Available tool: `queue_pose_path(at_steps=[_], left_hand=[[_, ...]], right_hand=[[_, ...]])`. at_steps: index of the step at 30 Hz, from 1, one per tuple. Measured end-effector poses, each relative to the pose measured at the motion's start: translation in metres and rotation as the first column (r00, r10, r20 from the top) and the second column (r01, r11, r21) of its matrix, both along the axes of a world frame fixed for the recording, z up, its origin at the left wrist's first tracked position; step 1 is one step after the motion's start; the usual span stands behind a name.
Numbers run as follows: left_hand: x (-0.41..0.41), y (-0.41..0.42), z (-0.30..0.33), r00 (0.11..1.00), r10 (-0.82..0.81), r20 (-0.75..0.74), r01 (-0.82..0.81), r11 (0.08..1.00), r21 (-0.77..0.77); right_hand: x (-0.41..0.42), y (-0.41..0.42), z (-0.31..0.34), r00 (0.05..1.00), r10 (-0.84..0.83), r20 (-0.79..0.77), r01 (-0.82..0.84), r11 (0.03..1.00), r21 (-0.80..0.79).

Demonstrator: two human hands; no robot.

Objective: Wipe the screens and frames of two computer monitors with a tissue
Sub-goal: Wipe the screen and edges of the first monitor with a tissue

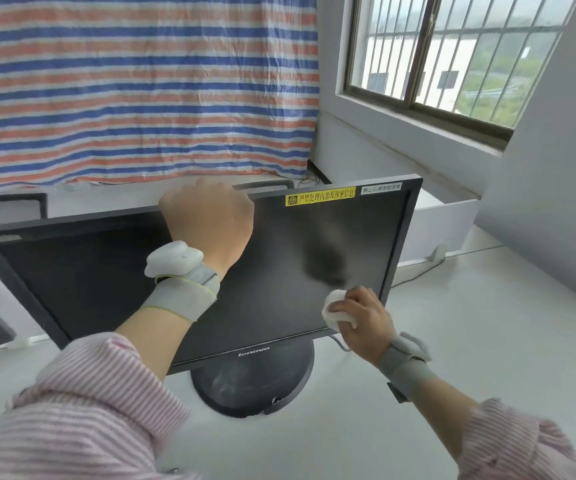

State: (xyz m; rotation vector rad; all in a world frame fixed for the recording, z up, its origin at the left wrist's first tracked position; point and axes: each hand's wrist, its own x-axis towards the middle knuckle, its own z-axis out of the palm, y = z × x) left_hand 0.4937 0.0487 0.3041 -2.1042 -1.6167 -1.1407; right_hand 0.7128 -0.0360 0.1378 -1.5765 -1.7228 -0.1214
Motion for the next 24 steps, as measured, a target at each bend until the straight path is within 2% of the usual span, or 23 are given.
queue_pose_path(at_steps=[5, 8, 10, 14, 18, 21, 22, 24], left_hand=[[0.037, -0.002, -0.002, 0.988, -0.141, -0.060, 0.142, 0.990, 0.010], [0.045, -0.003, -0.007, 0.990, -0.139, -0.036, 0.140, 0.990, 0.032], [0.044, -0.003, -0.009, 0.992, -0.129, -0.011, 0.129, 0.990, 0.048], [0.042, -0.003, -0.008, 0.989, -0.147, -0.022, 0.148, 0.987, 0.059], [0.042, -0.004, -0.015, 0.989, -0.145, -0.018, 0.146, 0.985, 0.086], [0.043, -0.006, -0.014, 0.990, -0.138, -0.017, 0.139, 0.986, 0.091], [0.044, -0.006, -0.014, 0.991, -0.133, -0.016, 0.134, 0.986, 0.096], [0.046, -0.003, -0.015, 0.991, -0.131, -0.022, 0.132, 0.985, 0.113]], right_hand=[[0.041, 0.009, 0.057, 0.935, -0.235, -0.266, 0.279, 0.950, 0.142], [0.049, 0.019, 0.088, 0.889, -0.241, -0.390, 0.338, 0.920, 0.201], [0.046, 0.030, 0.100, 0.880, -0.221, -0.420, 0.337, 0.914, 0.225], [0.019, 0.050, 0.109, 0.944, -0.126, -0.304, 0.234, 0.906, 0.352], [-0.004, 0.052, 0.087, 1.000, -0.015, -0.012, 0.019, 0.909, 0.417], [-0.005, 0.050, 0.039, 0.987, 0.062, 0.151, -0.108, 0.941, 0.320], [-0.002, 0.047, 0.016, 0.980, 0.080, 0.180, -0.123, 0.963, 0.240], [0.005, 0.041, -0.036, 0.988, 0.066, 0.141, -0.070, 0.997, 0.019]])
